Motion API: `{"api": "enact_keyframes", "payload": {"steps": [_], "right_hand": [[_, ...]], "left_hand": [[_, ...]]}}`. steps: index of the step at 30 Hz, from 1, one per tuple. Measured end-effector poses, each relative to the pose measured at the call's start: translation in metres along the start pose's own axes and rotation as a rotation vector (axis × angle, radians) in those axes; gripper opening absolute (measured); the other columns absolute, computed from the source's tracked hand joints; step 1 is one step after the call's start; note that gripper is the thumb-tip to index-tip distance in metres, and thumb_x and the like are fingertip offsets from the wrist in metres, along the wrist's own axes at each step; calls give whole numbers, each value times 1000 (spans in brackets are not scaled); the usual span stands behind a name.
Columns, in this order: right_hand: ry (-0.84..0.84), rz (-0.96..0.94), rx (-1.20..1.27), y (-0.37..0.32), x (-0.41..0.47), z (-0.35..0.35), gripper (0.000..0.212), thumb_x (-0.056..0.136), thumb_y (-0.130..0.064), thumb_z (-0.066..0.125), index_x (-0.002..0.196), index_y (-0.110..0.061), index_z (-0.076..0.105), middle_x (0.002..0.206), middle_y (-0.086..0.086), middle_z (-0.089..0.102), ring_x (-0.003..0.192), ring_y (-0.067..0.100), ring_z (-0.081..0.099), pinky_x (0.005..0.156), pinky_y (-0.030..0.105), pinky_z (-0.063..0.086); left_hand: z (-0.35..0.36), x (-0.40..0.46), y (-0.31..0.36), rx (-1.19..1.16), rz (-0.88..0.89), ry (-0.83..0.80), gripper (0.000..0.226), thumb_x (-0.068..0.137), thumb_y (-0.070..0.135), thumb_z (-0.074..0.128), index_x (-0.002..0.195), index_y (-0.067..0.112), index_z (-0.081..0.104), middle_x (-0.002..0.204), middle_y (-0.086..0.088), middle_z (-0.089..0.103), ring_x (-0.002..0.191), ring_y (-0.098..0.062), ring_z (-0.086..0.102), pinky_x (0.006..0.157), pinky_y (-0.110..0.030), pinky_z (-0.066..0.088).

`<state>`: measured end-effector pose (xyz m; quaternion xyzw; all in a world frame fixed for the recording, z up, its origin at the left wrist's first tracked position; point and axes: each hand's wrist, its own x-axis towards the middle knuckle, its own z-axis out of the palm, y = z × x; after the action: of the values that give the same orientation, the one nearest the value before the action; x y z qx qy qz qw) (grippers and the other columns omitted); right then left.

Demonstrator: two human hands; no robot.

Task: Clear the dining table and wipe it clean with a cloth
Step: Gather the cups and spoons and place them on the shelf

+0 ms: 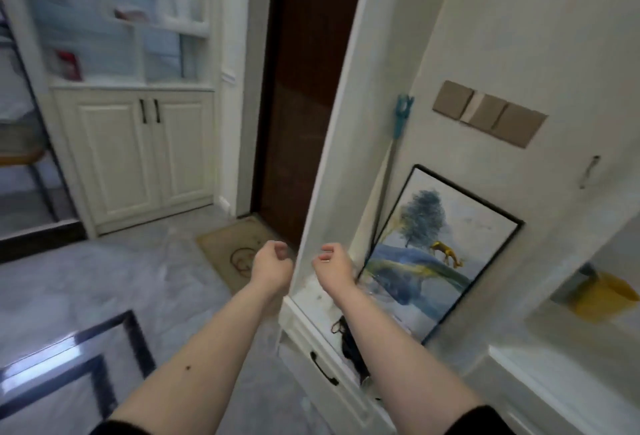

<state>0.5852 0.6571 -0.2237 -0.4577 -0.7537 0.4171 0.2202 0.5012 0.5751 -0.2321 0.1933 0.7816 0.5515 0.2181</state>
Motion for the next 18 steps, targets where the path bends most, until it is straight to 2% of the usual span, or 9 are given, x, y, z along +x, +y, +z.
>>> {"api": "enact_keyframes", "payload": {"steps": [3, 4, 8, 11, 14, 18], "right_hand": [[-145, -77, -5, -36, 15, 63, 32, 86, -12, 61, 116, -5, 53, 91, 2, 56, 93, 22, 58, 88, 26, 45], [-198, -107, -6, -51, 21, 88, 32, 86, -13, 62, 117, -6, 53, 92, 2, 56, 97, 23, 59, 89, 28, 45], [-375, -206, 7, -105, 48, 181, 33, 87, -12, 61, 118, -3, 52, 105, 12, 62, 102, 24, 60, 80, 22, 40], [-498, -254, 21, -150, 62, 246, 33, 87, -7, 60, 118, 0, 51, 106, 16, 62, 94, 25, 58, 70, 16, 35], [-613, -312, 18, -187, 68, 300, 32, 88, -7, 59, 118, -1, 51, 96, 8, 55, 88, 16, 51, 73, 18, 36], [-740, -391, 10, -232, 51, 369, 32, 86, -7, 58, 117, -1, 52, 95, 6, 53, 86, 17, 51, 74, 22, 39]], "left_hand": [[-55, 39, -21, -21, -53, 138, 37, 82, -4, 52, 119, -2, 55, 117, -18, 61, 109, -30, 58, 93, -33, 45], [-77, 54, -29, -39, -70, 189, 36, 83, -5, 52, 119, -3, 54, 118, -18, 61, 109, -32, 58, 92, -34, 45], [-158, 103, -51, -48, -149, 348, 37, 86, -5, 48, 123, -1, 51, 116, -14, 57, 105, -31, 56, 80, -30, 44], [-220, 133, -67, -60, -215, 463, 38, 87, -2, 50, 124, 2, 51, 121, -15, 57, 107, -29, 56, 87, -32, 46], [-275, 150, -79, -83, -257, 589, 38, 86, -2, 50, 124, 2, 52, 121, -16, 58, 108, -30, 56, 84, -31, 45], [-346, 150, -100, -111, -324, 737, 36, 89, 3, 50, 125, 6, 51, 121, -12, 58, 106, -28, 57, 80, -30, 46]]}}
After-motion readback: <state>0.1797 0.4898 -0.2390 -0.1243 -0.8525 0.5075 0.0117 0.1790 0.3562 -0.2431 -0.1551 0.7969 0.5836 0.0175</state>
